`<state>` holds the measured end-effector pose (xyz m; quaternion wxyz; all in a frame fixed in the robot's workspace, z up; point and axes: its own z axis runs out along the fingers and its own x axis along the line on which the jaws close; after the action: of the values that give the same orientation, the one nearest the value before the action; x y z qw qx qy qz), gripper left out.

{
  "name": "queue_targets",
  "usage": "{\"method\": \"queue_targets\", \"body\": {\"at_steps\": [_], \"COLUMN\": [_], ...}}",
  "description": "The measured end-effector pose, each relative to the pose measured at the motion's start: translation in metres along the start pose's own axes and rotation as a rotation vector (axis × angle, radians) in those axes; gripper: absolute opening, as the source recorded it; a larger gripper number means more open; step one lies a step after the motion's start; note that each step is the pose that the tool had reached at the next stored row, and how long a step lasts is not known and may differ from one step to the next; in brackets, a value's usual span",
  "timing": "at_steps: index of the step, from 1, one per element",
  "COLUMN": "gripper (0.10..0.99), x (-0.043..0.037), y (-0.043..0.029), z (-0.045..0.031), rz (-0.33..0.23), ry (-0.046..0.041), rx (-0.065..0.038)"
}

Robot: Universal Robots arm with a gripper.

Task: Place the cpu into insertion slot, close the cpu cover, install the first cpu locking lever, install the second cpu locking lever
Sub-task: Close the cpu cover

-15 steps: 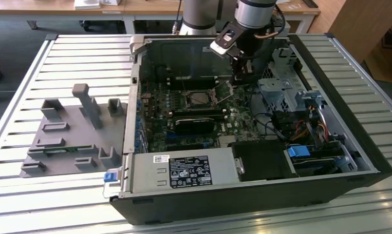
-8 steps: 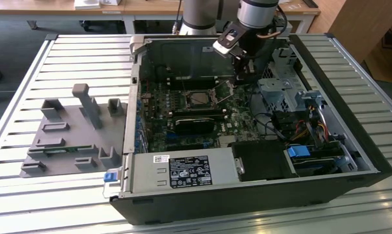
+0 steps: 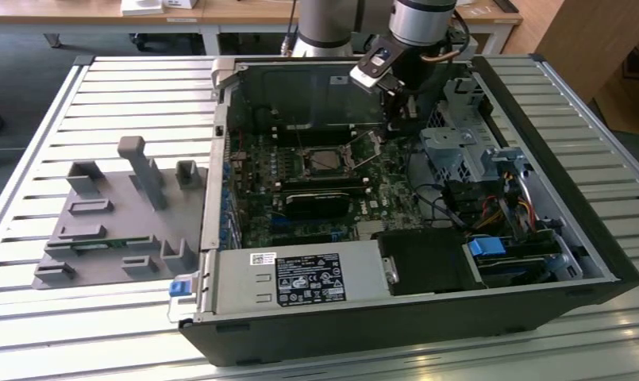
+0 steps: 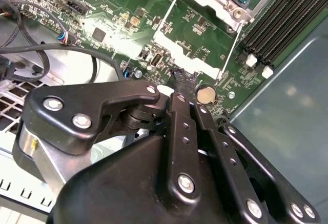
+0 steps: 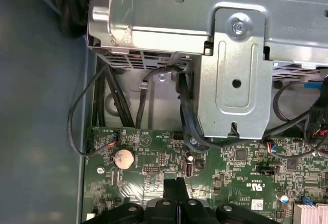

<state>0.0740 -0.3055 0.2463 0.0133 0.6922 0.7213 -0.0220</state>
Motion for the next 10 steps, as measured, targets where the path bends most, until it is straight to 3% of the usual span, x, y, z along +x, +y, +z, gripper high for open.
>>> {"method": "queue_targets", "body": {"at_steps": [10], "gripper": [0.106], "x": [0.0013], "y": [0.0033], "z": [0.0072], "rz": [0.000], "ry": [-0.0035], "rx": [0.003]}}
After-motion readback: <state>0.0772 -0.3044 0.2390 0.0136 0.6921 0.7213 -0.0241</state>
